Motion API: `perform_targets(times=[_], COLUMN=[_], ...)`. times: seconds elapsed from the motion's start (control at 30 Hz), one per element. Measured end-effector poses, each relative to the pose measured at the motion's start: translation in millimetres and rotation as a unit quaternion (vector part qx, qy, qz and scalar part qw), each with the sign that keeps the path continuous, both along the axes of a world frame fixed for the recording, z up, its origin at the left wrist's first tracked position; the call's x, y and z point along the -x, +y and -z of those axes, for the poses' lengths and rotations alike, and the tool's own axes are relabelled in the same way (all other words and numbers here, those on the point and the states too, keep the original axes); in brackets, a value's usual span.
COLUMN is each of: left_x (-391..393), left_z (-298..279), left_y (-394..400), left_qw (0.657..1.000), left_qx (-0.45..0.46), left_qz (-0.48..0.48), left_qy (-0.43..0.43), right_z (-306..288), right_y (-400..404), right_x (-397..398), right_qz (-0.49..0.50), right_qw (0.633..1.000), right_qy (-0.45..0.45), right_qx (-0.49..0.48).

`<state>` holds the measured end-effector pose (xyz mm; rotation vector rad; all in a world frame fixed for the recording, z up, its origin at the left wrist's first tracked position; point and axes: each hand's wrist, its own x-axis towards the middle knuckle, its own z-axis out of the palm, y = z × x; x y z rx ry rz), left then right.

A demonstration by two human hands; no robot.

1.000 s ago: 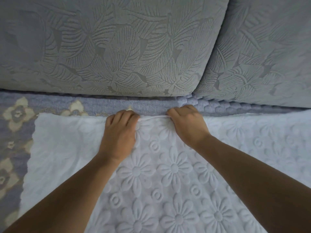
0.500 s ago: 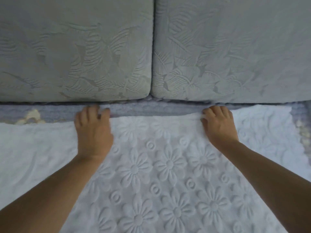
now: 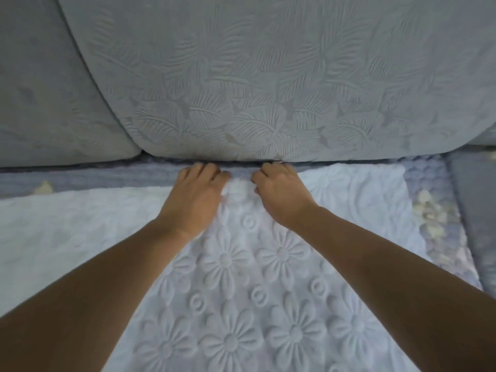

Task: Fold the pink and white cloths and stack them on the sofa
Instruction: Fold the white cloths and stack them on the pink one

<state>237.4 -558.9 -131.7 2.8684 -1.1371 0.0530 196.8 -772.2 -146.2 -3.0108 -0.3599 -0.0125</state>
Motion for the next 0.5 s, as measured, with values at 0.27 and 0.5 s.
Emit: perform_targets(times=[0.27,0.5], left_x=[1,0], left_z=[-11,-8], left_y=[-28,-29], left_qw=[0.997,0.993], left_qx=[-0.073,-0.09], left_qz=[0.031,-0.05], left_qy=[0.021,0.066], right_z=[-3,-14], right_y=[-4,-124], right_x=[3,29], right_qz=[-0.04,-0.048], right_qw=[0.998,0.997], right_qy=[-0.036,-0.037], right_qx=[0.02,0.039])
